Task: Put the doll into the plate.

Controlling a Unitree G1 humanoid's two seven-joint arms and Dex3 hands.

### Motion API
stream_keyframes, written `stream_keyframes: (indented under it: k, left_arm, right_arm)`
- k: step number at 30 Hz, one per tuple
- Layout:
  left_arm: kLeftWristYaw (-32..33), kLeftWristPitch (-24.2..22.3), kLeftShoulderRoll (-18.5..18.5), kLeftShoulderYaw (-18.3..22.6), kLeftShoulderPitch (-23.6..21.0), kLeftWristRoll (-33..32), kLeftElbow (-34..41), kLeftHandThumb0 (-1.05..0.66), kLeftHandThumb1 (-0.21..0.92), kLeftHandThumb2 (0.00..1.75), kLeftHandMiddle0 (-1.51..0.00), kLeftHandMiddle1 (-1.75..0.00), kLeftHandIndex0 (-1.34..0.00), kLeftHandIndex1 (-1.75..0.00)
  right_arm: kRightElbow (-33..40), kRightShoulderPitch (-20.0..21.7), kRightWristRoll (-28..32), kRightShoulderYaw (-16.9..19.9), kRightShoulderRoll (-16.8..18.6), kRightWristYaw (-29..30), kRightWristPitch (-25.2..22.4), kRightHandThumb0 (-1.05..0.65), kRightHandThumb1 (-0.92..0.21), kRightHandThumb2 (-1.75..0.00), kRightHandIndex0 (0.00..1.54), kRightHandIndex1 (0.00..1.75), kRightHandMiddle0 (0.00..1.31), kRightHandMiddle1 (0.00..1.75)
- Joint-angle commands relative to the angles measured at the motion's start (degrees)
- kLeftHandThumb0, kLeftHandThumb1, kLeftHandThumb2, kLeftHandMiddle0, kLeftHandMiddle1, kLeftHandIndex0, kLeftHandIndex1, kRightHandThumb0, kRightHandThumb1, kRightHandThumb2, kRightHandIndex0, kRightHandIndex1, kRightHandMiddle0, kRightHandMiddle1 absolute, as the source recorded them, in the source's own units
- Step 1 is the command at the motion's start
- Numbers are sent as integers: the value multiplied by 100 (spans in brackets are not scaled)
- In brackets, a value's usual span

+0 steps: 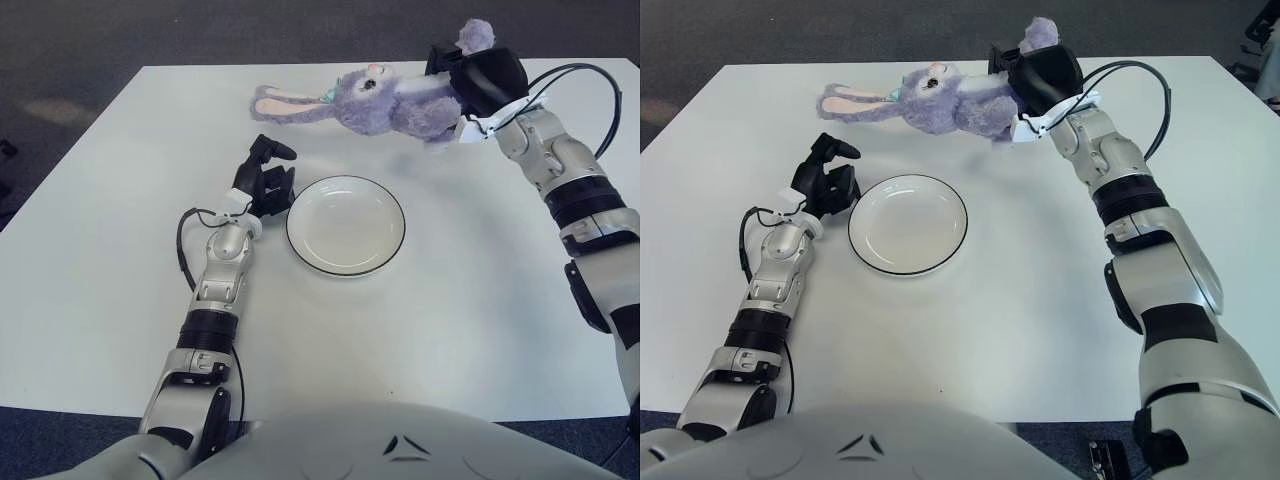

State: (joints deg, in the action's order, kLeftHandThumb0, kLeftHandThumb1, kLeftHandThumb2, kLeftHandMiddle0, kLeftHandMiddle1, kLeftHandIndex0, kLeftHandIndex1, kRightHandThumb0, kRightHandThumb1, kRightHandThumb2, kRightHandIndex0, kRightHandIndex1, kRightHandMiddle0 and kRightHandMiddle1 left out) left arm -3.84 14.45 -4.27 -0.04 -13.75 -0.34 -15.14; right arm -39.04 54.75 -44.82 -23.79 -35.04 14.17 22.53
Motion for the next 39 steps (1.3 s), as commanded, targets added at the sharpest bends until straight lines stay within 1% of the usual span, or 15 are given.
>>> stream_keyframes:
  k: [1, 4, 8, 10, 14, 17, 20, 22, 23, 25, 27, 29, 31, 33, 39]
  left_arm:
    - [-51, -11, 122, -16, 392, -60, -400, -37, 72, 80, -102, -175, -31, -175]
    - [-52, -10, 116, -21, 381, -47, -417, -37, 72, 80, -103, -175, -31, -175]
    - [-57, -2, 105, -27, 353, -32, -470, -37, 72, 80, -104, -175, -31, -175]
    - [-67, -6, 97, -28, 340, -31, -489, -37, 72, 80, -106, -175, -31, -175]
    - [-49, -60, 79, -40, 312, 7, -507, -37, 72, 80, -108, -175, -31, -175]
    - [45, -111, 48, -63, 269, 130, -520, -37, 72, 80, -108, -175, -31, -175]
    - [198, -201, -15, -85, 189, 350, -554, -37, 71, 82, -105, -175, -32, -175]
    - [248, -305, -128, -45, 67, 443, -681, -38, 70, 83, -101, -175, -33, -175]
    - [215, -291, -244, 46, -40, 413, -897, -38, 69, 84, -99, -175, -33, -175]
    - [195, -257, -373, 168, -181, 358, -1195, -38, 68, 86, -94, -175, -34, -175]
    - [230, -190, -434, 264, -318, 303, -1494, -38, 67, 87, -92, -175, -35, -175]
    - [313, -146, -418, 305, -383, 300, -1620, -38, 66, 88, -89, -175, -35, -175]
    - [373, -91, -405, 327, -427, 314, -1710, -38, 66, 88, -89, -175, -35, -175]
    - [436, -42, -403, 348, -480, 334, -1818, -38, 67, 87, -88, -175, -35, -175]
    - [486, 36, -444, 398, -609, 322, -2076, -38, 68, 85, -84, -175, -34, -175]
  right_arm:
    - [572, -108, 148, 261, -125, -164, -39, -49, -24, -141, 118, 175, 66, 175]
    - [825, -192, 162, 355, -125, -276, -114, -49, -24, -141, 119, 175, 66, 175]
    - [921, -208, 156, 432, -124, -286, -46, -49, -24, -140, 119, 175, 66, 175]
    - [945, -189, 130, 454, -143, -231, 48, -49, -24, -140, 119, 175, 66, 175]
    - [928, -171, -62, 470, -156, 180, 219, -49, -25, -139, 121, 175, 65, 175]
    - [984, -217, -48, 513, -150, 252, 295, -49, -25, -139, 121, 175, 65, 175]
    - [1126, -318, 56, 587, -128, 173, 341, -49, -25, -139, 121, 175, 65, 175]
    - [1337, -400, 28, 629, -123, 128, 277, -49, -26, -138, 122, 175, 65, 175]
    - [1441, -427, -38, 638, -119, 156, 235, -48, -27, -137, 122, 175, 64, 175]
    - [1873, -596, -55, 715, -118, 23, 92, -48, -27, -137, 122, 175, 64, 175]
    - [2323, -772, 80, 814, -83, -329, -129, -48, -27, -137, 122, 175, 64, 175]
    - [2617, -888, 224, 888, -37, -674, -330, -48, -27, -138, 122, 175, 64, 175]
    - [2743, -943, 336, 931, 14, -881, -425, -48, -26, -138, 122, 175, 65, 175]
    - [2814, -993, 506, 987, 65, -1037, -421, -48, -26, -138, 122, 175, 65, 175]
    - [2982, -1063, 653, 1091, 105, -1226, -384, -48, -26, -138, 122, 175, 65, 175]
